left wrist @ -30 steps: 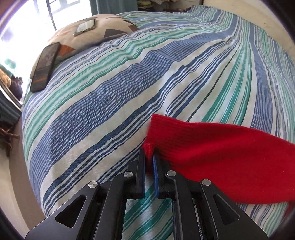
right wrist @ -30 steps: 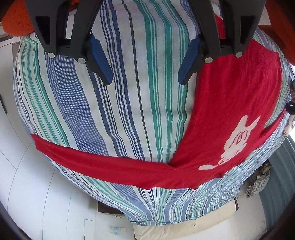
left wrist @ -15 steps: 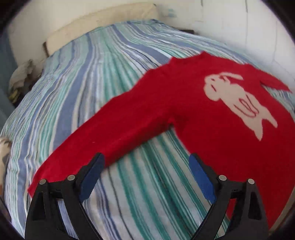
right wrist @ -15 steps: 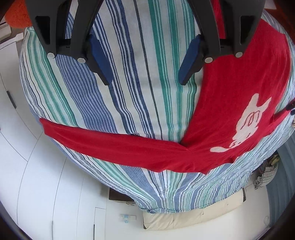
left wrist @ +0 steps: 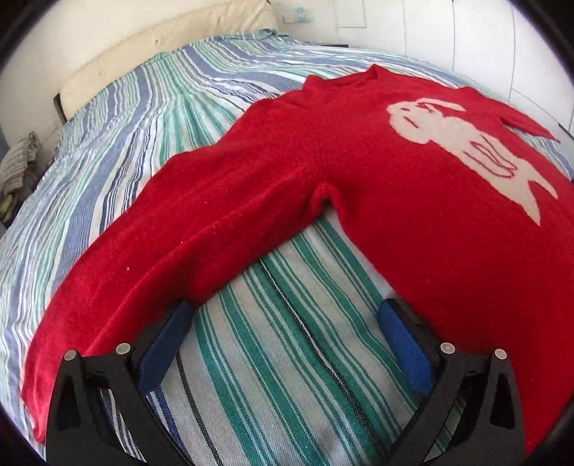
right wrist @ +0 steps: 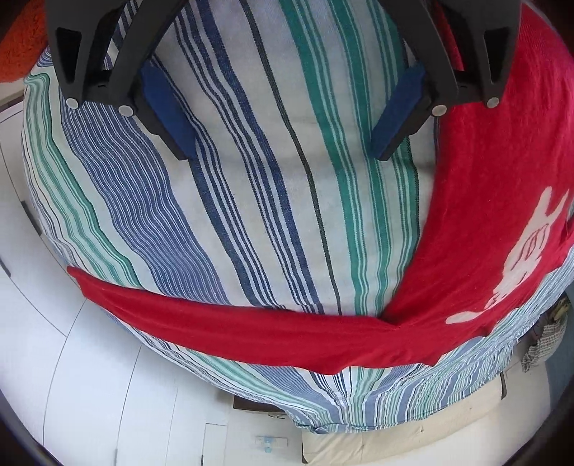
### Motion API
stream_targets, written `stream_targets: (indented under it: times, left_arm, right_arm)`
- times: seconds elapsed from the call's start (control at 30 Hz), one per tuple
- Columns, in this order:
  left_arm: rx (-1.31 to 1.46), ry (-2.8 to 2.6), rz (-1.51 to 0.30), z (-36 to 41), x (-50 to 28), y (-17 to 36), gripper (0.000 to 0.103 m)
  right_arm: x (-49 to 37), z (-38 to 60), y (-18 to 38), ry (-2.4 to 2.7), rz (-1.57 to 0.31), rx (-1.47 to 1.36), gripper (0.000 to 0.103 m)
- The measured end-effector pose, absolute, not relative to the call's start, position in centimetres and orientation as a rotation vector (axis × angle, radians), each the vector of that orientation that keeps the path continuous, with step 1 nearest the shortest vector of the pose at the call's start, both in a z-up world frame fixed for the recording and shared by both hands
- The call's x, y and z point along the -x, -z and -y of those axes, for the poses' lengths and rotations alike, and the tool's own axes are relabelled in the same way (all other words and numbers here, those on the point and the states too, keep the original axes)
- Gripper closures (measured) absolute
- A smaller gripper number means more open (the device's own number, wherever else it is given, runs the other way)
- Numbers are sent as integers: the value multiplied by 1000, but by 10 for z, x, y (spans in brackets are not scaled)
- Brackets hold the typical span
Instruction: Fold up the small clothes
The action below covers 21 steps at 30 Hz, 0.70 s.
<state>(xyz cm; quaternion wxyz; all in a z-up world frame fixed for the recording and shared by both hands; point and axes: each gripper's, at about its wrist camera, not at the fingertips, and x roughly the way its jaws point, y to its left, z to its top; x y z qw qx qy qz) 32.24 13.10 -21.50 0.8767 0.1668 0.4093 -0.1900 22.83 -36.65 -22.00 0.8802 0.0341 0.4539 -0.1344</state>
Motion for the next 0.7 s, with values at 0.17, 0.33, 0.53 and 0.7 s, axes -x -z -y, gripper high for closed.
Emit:
stream_targets:
  times: [0.17, 0.33, 0.53, 0.7]
  left_arm:
    - [-349, 396, -854, -134, -324, 217, 0]
    - [-350, 396, -854, -133, -324, 217, 0]
    - [-350, 395, -855, -133, -324, 217, 0]
    - [-350, 395, -854, -133, -324, 217, 0]
  right_arm:
    - [-231, 364, 224, 312, -944, -61, 1]
    - [-229, 361, 227, 328, -915, -51, 0]
    - [-226, 363, 228, 323, -901, -66, 0]
    - [-222, 364, 229, 317, -879, -79, 0]
